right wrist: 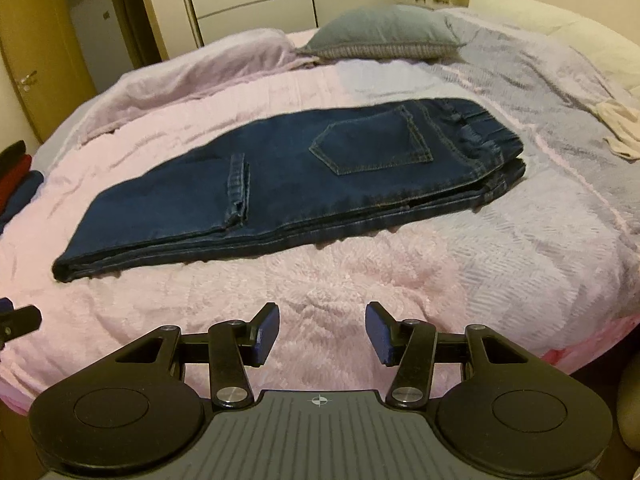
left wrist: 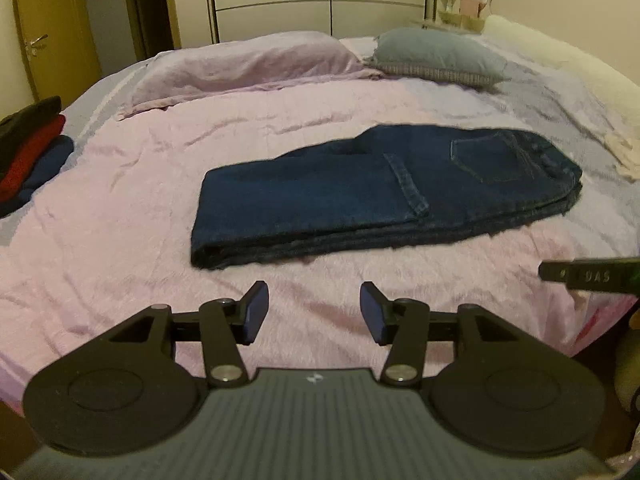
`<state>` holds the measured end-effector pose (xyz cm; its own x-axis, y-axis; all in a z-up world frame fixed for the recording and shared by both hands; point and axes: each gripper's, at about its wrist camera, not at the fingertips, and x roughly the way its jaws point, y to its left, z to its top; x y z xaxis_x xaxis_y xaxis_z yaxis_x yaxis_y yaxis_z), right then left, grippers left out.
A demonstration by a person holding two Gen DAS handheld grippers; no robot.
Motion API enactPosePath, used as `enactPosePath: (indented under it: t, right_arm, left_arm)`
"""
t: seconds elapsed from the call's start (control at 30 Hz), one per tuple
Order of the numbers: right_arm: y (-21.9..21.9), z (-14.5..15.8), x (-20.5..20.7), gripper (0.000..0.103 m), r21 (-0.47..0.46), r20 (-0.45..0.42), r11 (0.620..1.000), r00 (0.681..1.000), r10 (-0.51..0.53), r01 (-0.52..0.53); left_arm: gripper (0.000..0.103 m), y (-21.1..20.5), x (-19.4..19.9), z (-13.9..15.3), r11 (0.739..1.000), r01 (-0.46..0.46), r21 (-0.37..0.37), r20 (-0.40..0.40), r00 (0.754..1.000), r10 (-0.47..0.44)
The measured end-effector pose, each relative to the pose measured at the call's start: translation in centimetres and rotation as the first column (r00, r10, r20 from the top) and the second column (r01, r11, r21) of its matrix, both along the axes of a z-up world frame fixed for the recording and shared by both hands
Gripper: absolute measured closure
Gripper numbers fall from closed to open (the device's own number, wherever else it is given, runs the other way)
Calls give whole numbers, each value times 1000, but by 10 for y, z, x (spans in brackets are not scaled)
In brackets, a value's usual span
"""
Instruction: Fold clothes
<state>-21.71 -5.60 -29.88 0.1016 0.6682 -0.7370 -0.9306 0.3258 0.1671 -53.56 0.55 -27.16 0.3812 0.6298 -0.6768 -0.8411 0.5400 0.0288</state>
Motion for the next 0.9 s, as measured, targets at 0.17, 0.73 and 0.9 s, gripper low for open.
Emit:
enactPosePath:
  t: [0.17, 0.73, 0.9]
  right_arm:
    - [7, -14, 50, 51, 67, -186, 994, 980, -73, 87]
    - [5, -82, 259, 46, 123, -763, 754, 547, -344, 646]
    - [16, -91, 269, 45, 142, -771, 741, 543, -334, 657]
  left_arm:
    - [64, 24, 13, -6, 999, 53, 4, 52, 997, -53]
    - [72, 124, 92, -63, 994, 103, -40, 88, 991, -99]
    - [72, 134, 97, -77, 992, 112, -61, 64, 992, -108]
